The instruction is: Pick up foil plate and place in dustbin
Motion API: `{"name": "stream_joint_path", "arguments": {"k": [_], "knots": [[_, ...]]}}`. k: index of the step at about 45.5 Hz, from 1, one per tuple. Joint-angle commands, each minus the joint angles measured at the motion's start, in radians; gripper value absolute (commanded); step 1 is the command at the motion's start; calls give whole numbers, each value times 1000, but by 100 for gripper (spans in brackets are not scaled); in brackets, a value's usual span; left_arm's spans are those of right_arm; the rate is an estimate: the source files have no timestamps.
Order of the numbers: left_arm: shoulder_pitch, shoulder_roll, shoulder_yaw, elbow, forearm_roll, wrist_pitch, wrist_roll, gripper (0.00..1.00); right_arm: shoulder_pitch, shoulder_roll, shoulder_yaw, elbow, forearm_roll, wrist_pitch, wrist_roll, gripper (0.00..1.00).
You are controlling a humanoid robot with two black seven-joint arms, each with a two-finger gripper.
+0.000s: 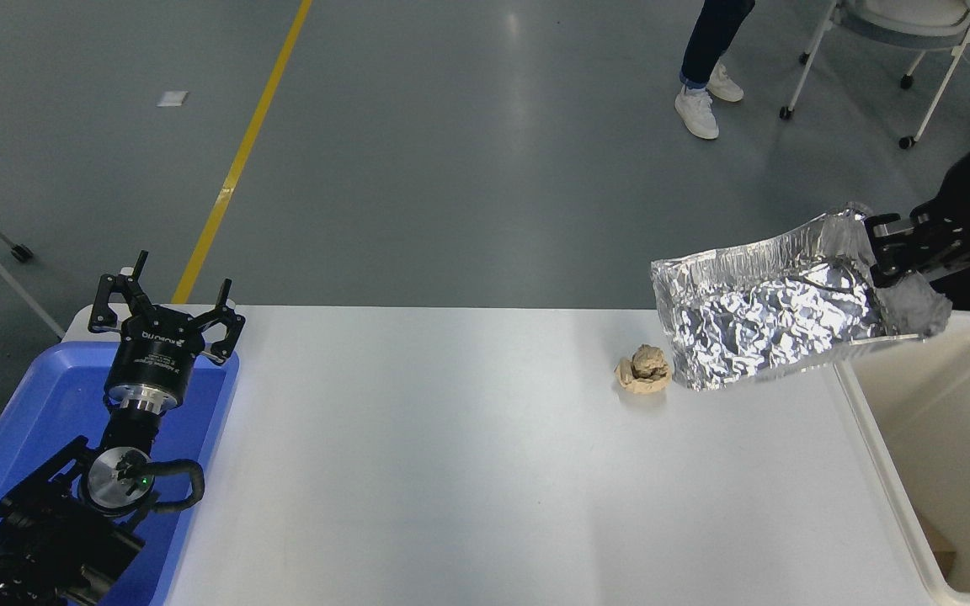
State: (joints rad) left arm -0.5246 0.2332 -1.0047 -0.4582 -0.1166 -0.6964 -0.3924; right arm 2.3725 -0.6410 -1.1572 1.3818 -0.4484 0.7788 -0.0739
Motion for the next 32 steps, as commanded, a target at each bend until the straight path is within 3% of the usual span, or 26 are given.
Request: {"name": "stream_joint_path", "arguments": {"k": [1,24,32], "knots": [[0,0,0,1,0,0,0,100,63,12,-26,2,27,7,0,0],[0,0,0,0,0,0,0,100,37,-17,-24,-9,11,7,-1,0],[0,0,0,1,0,0,0,100,-31,-106,-24,-59,-91,7,0,0]]}}
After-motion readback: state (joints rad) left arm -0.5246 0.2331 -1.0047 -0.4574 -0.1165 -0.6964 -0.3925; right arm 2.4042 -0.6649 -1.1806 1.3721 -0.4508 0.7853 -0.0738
